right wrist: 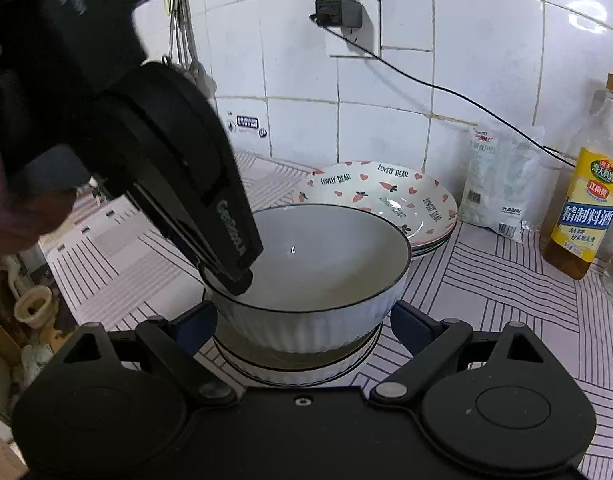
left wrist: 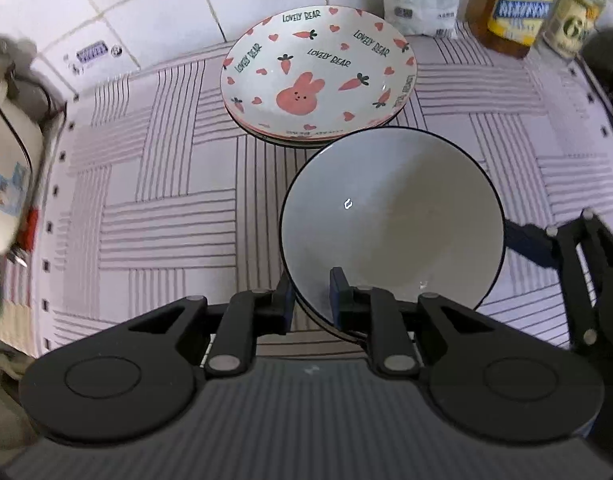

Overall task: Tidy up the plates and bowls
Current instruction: 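Lower the held bowl into the white bowl beside the plates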

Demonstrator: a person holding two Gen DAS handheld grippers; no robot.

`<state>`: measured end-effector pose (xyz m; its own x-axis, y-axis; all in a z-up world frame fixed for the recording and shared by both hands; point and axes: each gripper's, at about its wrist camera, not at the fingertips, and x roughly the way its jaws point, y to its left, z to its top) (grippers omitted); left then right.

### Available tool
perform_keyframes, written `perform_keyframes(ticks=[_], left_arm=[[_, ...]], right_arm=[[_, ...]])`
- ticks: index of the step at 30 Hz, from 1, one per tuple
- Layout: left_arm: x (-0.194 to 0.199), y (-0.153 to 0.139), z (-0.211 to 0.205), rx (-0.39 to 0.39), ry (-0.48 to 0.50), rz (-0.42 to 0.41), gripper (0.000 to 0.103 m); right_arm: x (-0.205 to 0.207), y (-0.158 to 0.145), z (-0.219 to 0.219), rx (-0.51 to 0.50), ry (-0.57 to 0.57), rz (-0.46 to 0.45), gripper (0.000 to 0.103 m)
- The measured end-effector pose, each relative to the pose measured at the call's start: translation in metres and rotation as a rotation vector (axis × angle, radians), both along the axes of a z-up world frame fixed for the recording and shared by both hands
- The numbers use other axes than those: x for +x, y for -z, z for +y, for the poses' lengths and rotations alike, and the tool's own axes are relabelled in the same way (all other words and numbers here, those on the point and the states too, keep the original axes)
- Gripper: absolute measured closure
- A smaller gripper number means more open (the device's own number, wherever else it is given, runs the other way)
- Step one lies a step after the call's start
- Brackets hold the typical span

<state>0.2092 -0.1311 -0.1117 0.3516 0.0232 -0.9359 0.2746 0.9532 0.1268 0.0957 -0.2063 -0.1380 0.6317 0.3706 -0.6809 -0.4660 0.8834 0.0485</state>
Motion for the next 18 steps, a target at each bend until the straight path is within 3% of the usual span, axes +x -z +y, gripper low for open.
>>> perform_keyframes(ticks=[3,12,18], left_arm=[[0.0,0.004,0.0,0.023,0.006,0.012,0.086],[-0.004,0.011,0.008,-0.012,-0.003,-0.002,0.085],[-0.007,0.006,0.025,-0.139,-0.037,-0.012,0.078]], right_arm=[[0.001,0.001,0.004,-0.016,0.0,0.009,0.007],[0.0,0.001,0.014,-0.062,-0.006,0.024,0.004],[-0.004,-0.003,0.013,-0.068,0.039,0.028,0.004]])
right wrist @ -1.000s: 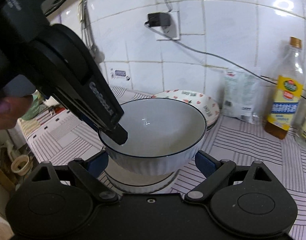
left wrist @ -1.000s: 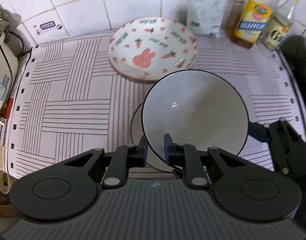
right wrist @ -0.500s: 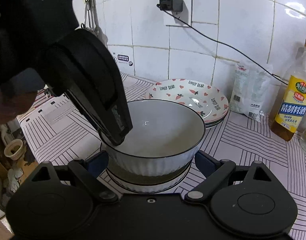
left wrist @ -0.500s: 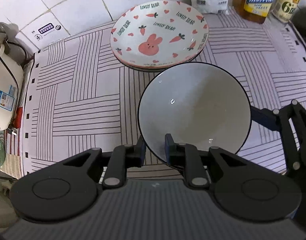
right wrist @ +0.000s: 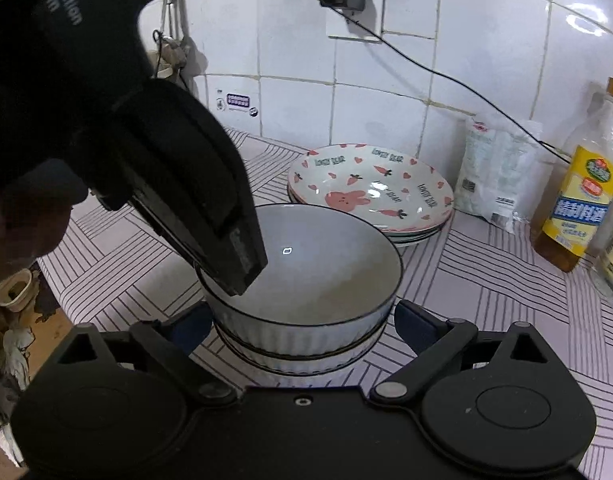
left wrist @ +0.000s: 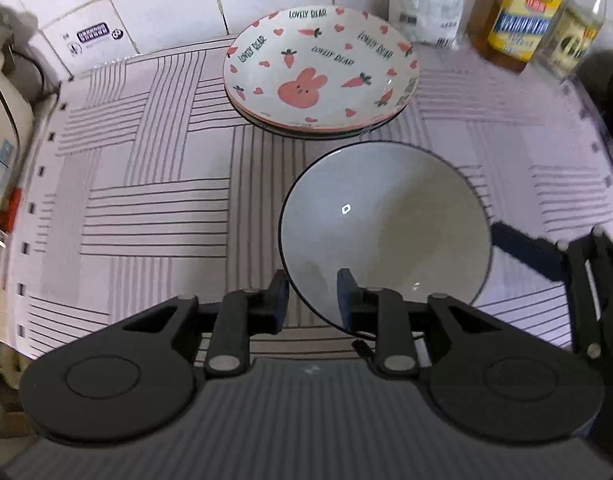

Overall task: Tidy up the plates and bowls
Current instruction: 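Lower the held bowl into the white bowl beside the plates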

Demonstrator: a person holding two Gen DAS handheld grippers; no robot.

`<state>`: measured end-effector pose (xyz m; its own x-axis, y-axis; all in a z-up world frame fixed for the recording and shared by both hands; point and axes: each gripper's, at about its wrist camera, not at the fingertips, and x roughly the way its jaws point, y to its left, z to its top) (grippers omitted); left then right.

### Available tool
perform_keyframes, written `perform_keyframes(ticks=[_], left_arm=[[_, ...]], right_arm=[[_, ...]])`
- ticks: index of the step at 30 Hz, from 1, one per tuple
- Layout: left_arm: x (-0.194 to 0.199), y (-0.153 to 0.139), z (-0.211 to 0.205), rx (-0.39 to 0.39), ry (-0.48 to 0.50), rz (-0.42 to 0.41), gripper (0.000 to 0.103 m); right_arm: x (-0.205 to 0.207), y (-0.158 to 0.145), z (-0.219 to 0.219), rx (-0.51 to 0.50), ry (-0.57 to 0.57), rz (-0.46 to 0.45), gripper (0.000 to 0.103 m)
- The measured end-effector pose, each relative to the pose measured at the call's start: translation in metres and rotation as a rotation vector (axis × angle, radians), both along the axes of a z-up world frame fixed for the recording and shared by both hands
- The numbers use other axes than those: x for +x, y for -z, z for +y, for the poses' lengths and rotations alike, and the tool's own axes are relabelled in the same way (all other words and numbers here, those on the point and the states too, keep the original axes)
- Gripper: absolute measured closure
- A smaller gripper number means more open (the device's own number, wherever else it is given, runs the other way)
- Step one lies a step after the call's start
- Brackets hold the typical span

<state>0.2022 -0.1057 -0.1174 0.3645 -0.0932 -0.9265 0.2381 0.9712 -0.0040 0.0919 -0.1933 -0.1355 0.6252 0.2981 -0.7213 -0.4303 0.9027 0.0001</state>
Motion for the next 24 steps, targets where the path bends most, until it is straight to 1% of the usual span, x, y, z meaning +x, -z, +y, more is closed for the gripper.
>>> perform_keyframes(ticks=[3,7,8,10,12,14,15,16,17,18,20,22,24], left_arm=[[-0.006,-0.006,0.011,-0.053,-0.008,-0.023,0.078],[-0.013,-0.014,0.029,-0.181,-0.031,-0.038,0.069],[-0.015,-0.015,0.035,-0.214,-0.037,-0.039,0.069],[-0.017,-0.017,0.043,-0.247,-0.039,-0.048,0.068],[-0.018,-0.018,0.051,-0.278,-0.042,-0.06,0.065],[-0.017,-0.018,0.06,-0.312,-0.047,-0.063,0.057],[-0.016,-0.016,0.062,-0.313,-0.049,-0.063,0.055],[-0.016,-0.014,0.062,-0.297,-0.047,-0.067,0.053],[-0.016,-0.012,0.061,-0.274,-0.036,-0.078,0.052],[-0.015,-0.011,0.062,-0.269,-0.021,-0.085,0.051],[-0.011,-0.004,0.065,-0.301,-0.007,-0.063,0.045],[-0.003,0.004,0.07,-0.347,-0.023,-0.039,0.044],[0.004,0.014,0.074,-0.382,-0.044,-0.038,0.04]], right_arm=[[-0.006,-0.008,-0.003,0.013,0.015,-0.004,0.004],[-0.018,-0.017,-0.008,0.048,0.037,-0.011,0.004],[-0.022,-0.018,-0.008,0.056,0.044,-0.01,0.004],[-0.029,-0.021,-0.009,0.07,0.061,-0.015,0.004],[-0.036,-0.022,-0.009,0.082,0.078,-0.021,0.004],[-0.043,-0.02,-0.01,0.097,0.102,-0.045,0.003],[-0.046,-0.017,-0.01,0.107,0.115,-0.055,0.003],[-0.048,-0.011,-0.012,0.12,0.131,-0.057,0.003],[-0.05,-0.006,-0.012,0.127,0.149,-0.05,0.003],[-0.051,0.001,-0.013,0.133,0.172,-0.037,0.003],[-0.05,0.013,-0.014,0.144,0.202,-0.014,0.003],[-0.051,0.023,-0.011,0.142,0.196,-0.006,0.003],[-0.047,0.034,-0.009,0.134,0.188,0.004,0.003]])
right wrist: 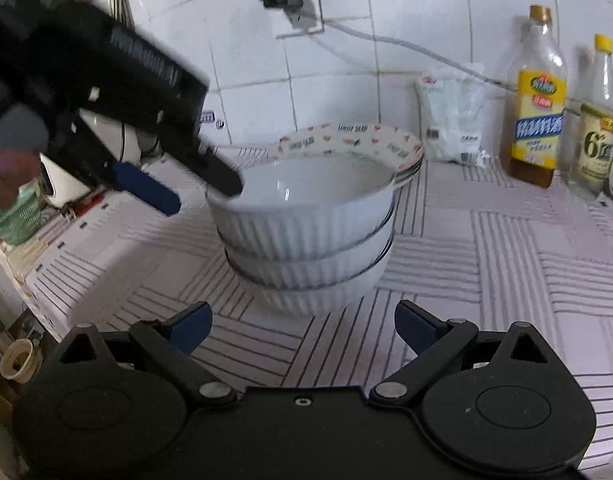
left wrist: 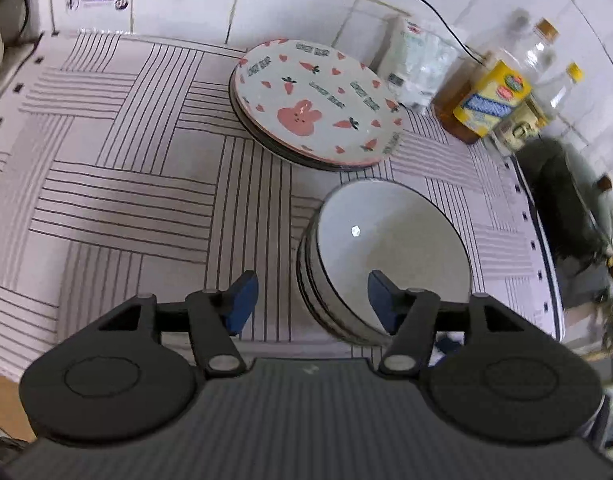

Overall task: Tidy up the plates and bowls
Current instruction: 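Lower the held bowl into the white bowl beside the plates, then lift the nested bowl stack with the left gripper toward the bunny plates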

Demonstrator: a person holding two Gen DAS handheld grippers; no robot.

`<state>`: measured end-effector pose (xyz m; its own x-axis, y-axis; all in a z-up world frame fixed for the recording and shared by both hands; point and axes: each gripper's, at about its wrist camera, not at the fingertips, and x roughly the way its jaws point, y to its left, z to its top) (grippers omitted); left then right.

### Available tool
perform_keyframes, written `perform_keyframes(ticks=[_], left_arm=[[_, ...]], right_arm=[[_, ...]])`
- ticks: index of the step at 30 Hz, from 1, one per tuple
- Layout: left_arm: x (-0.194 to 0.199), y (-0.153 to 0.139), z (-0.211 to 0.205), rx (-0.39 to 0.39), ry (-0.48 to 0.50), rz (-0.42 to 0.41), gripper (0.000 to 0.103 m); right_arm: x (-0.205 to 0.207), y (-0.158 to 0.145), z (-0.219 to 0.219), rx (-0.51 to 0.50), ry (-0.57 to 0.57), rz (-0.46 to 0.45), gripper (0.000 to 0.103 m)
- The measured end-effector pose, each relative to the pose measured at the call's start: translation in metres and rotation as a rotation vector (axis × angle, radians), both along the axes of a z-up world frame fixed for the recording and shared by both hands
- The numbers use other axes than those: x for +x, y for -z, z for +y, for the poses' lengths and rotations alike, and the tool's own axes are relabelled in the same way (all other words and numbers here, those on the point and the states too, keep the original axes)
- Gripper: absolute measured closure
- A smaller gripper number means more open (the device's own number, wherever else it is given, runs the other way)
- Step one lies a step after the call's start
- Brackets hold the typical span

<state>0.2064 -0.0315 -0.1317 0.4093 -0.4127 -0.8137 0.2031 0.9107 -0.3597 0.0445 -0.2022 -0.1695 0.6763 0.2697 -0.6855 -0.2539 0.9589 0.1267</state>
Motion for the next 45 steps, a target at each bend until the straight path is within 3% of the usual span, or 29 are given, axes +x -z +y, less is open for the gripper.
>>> perform_keyframes(ticks=[3,6,15,25,29,45], left_arm=[[0.008,0.019,0.004,-0.017,-0.041,0.066,0.039],[0.007,0.027,0.008,-0.066,-0.045,0.07,0.039],[0.02,0.039,0.0,-0.068,-0.047,0.082,0.041],[0.029,0.054,-0.009,-0.093,-0.042,0.142,0.045],[0.03,0.053,-0.009,-0.132,-0.02,0.138,0.062],[0.033,0.048,-0.021,-0.06,0.093,0.13,0.059]], right_arm=[[0.011,0.015,0.006,-0.032,0.015,0.03,0.003],[0.015,0.019,0.012,-0.053,0.025,0.028,0.003],[0.039,0.029,0.013,-0.016,0.003,-0.037,0.002],[0.051,0.039,0.012,0.039,-0.046,-0.042,0.0],[0.053,0.04,0.011,0.05,-0.059,-0.039,0.0],[0.056,0.038,0.006,0.062,-0.117,-0.003,0.0]])
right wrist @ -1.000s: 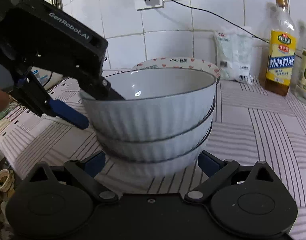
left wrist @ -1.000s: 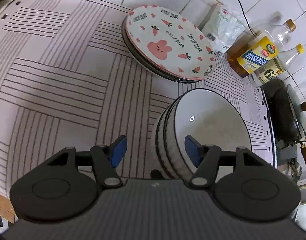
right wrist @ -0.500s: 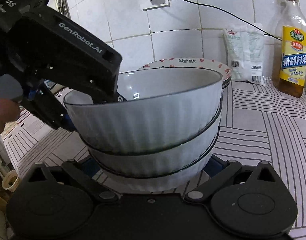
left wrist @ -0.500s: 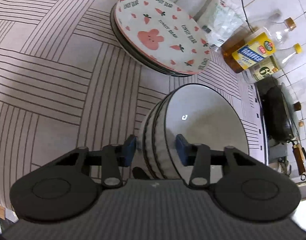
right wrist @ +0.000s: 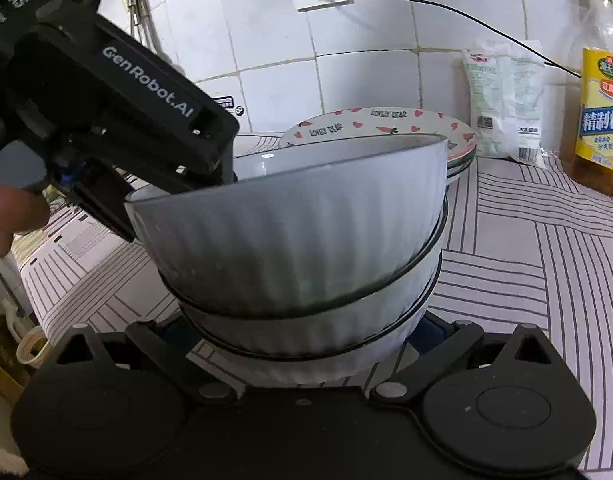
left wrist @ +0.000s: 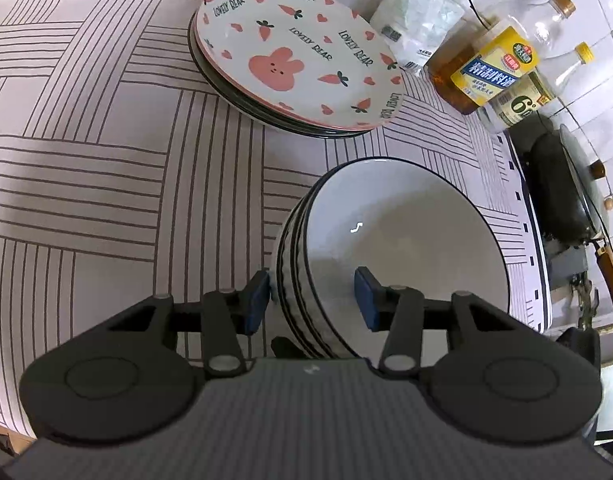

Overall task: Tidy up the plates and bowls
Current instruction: 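Lift the nested bowl stack with the left gripper toward the bunny plates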

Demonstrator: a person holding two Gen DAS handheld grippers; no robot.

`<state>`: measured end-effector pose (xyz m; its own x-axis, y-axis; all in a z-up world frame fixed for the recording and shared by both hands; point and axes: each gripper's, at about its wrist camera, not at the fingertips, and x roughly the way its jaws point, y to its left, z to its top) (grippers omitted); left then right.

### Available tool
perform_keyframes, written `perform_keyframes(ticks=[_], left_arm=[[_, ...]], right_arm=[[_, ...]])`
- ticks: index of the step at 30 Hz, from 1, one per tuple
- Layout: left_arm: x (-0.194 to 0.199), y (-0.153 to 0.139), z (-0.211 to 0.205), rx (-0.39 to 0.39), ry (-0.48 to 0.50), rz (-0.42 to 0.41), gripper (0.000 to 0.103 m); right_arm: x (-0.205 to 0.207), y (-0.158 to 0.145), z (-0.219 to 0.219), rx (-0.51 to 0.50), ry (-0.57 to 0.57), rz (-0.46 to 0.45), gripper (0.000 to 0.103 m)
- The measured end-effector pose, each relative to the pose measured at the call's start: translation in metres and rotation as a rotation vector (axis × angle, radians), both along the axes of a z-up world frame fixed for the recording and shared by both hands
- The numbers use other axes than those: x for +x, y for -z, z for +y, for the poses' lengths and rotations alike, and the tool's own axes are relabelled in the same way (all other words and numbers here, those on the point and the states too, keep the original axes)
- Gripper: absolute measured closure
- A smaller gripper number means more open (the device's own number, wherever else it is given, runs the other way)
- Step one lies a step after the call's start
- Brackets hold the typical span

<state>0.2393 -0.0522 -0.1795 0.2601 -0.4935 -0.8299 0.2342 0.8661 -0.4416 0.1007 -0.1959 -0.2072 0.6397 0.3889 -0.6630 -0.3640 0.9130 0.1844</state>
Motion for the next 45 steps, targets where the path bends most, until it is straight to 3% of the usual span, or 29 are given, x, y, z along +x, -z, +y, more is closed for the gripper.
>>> perform_keyframes(ticks=[11,20,32,45], left_arm=[[-0.011,-0.011,-0.013,0.061,0.027,-0.04,0.059],[0.004,-0.044,-0.015,0.054,0.037,-0.071,0.059],[0.054,-0.074,-0.014,0.008,-0.033,-0.139,0.059],[0.121,-0.057,-0.016,0.009,-0.049,-0.152,0.058]], right_arm=[[-0.003,0.002,-0.006,0.002,-0.04,-0.032,0.001],[0.008,-0.023,-0.009,0.0,-0.029,-0.045,0.001],[0.076,-0.055,-0.011,-0.029,-0.085,-0.111,0.001],[0.149,-0.035,-0.008,-0.039,-0.109,-0.11,0.001]])
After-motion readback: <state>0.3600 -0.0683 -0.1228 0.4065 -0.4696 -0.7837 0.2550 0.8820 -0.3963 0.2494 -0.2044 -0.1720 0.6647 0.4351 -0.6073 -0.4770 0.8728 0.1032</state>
